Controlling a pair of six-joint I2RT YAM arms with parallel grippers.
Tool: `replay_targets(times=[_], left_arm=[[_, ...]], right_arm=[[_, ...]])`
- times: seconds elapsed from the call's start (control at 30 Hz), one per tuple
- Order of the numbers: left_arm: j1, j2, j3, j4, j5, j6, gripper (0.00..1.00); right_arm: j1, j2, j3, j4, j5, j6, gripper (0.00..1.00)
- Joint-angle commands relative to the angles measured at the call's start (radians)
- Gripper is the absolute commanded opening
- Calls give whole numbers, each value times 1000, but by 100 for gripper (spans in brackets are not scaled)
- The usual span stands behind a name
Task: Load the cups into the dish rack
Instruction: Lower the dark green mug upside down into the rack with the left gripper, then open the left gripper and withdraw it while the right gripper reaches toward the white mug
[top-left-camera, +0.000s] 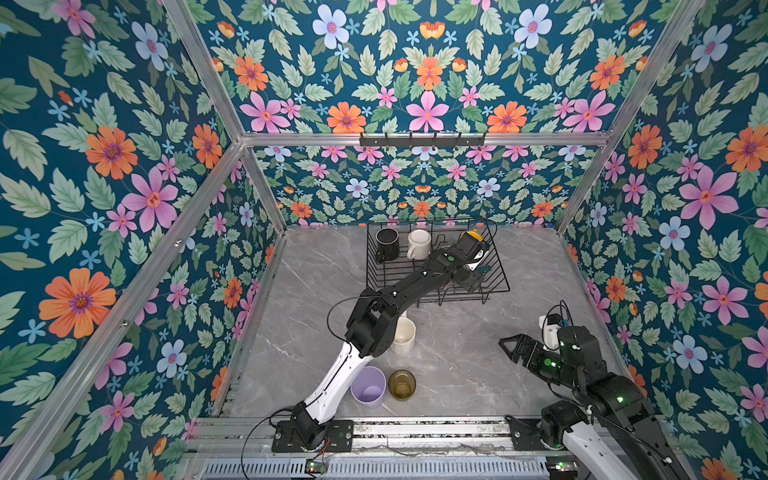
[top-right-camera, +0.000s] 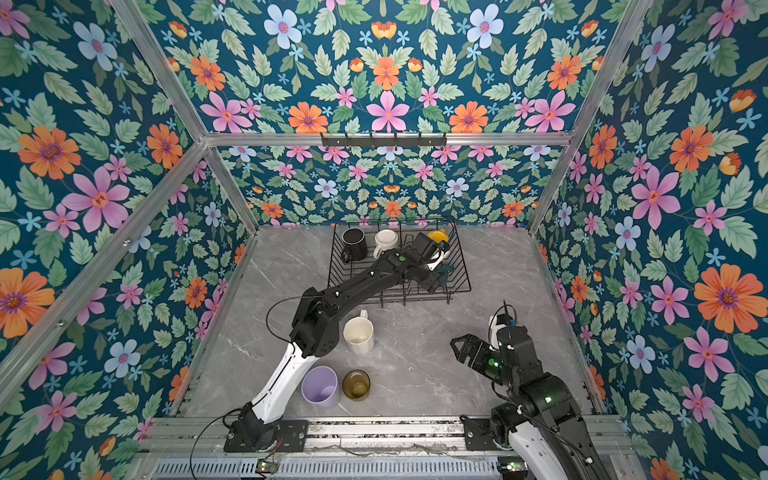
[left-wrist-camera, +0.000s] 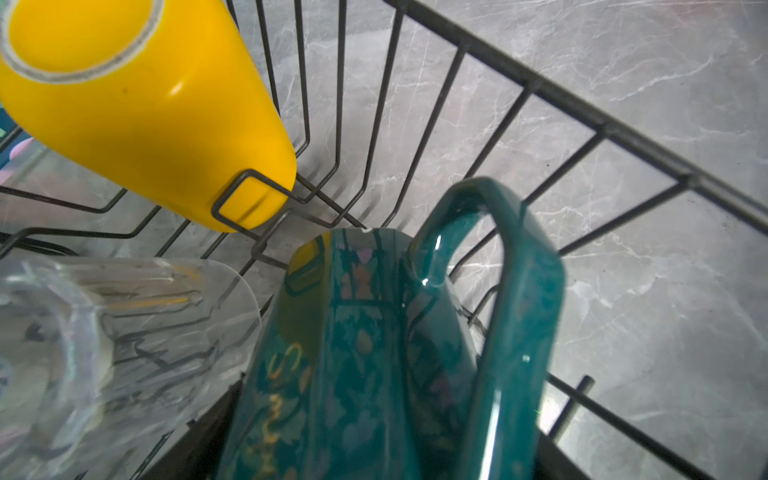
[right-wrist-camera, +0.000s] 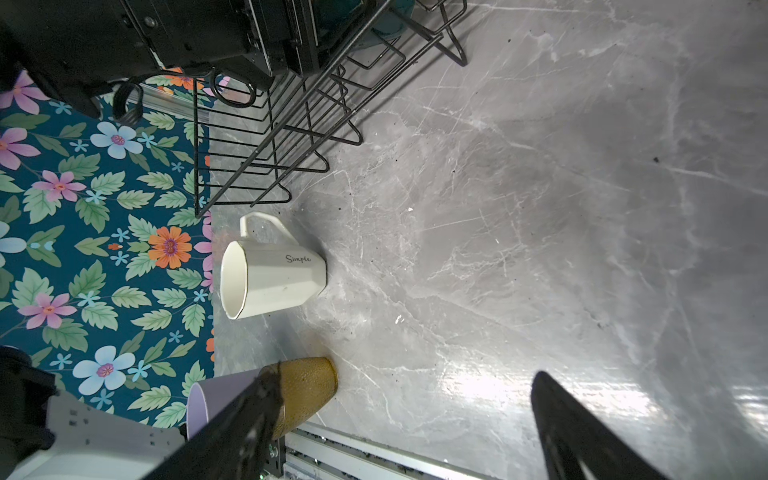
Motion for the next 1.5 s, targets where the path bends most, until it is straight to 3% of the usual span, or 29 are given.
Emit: replay_targets(times=[0.0, 0.2, 0.37, 0.73, 0.97, 1.2, 1.47], left_arm=[[-6, 3, 4, 52, 27, 3, 25], [-6, -3, -11, 82, 17, 6, 75], [-7, -15, -29, 111, 25, 3, 90], [-6, -57, -74, 154, 31, 0, 98], [-5, -170, -186, 256, -22, -10, 99], [32, -433, -453, 453, -109, -56, 100], [203, -844, -896, 639, -110, -189, 100]], right_arm=[[1, -1, -4, 33, -4, 10, 94], [1, -2, -11, 43, -9, 16, 94], [0, -3, -14, 43, -13, 17, 94], [1, -7, -14, 44, -14, 20, 94], [0, 5, 13, 25, 12, 3, 93], [1, 62, 69, 0, 42, -37, 90], [4, 170, 120, 16, 40, -46, 84]])
